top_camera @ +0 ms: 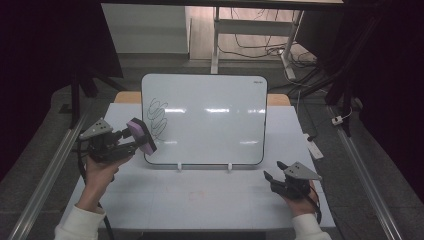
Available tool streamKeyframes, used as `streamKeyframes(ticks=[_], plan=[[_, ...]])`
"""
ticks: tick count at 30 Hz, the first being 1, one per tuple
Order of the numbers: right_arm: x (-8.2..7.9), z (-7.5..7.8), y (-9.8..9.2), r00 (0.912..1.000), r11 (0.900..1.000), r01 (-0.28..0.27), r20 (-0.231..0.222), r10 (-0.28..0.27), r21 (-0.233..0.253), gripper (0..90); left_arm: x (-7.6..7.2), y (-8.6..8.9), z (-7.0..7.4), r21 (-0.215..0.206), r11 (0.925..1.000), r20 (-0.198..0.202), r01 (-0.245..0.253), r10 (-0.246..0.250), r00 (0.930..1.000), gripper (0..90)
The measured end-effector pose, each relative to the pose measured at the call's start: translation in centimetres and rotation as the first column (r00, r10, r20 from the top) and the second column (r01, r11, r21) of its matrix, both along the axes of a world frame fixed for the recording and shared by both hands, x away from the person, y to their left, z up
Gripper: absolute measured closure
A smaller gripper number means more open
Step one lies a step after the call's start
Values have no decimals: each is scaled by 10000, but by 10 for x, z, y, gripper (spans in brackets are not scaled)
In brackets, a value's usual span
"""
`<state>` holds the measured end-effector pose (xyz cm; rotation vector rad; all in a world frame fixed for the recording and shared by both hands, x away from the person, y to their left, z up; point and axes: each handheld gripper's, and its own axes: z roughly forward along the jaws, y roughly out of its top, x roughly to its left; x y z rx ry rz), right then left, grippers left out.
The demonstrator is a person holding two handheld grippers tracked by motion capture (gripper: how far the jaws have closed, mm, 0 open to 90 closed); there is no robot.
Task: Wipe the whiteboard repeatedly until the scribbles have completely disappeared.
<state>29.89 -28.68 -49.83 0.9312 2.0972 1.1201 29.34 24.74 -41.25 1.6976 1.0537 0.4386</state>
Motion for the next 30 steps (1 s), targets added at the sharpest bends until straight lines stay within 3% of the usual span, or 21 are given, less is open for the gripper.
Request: streamKeyframes(ticks=[14, 19, 30], plan=[[1, -2, 1, 10000, 9999, 18, -18, -19, -130, 384, 14, 6, -2, 272, 9983, -120, -516, 520, 9986, 397], [1, -2, 1, 10000, 9999, 29, -47, -29, -110, 383, 30, 5, 2, 436, 9969, -218, -663, 672, 9975, 398], [1, -3, 0, 10000, 10000, 36, -36, -36, -83, 381, 74, 0, 26, 1084, 9883, -433, -1070, 1122, 9927, 399]])
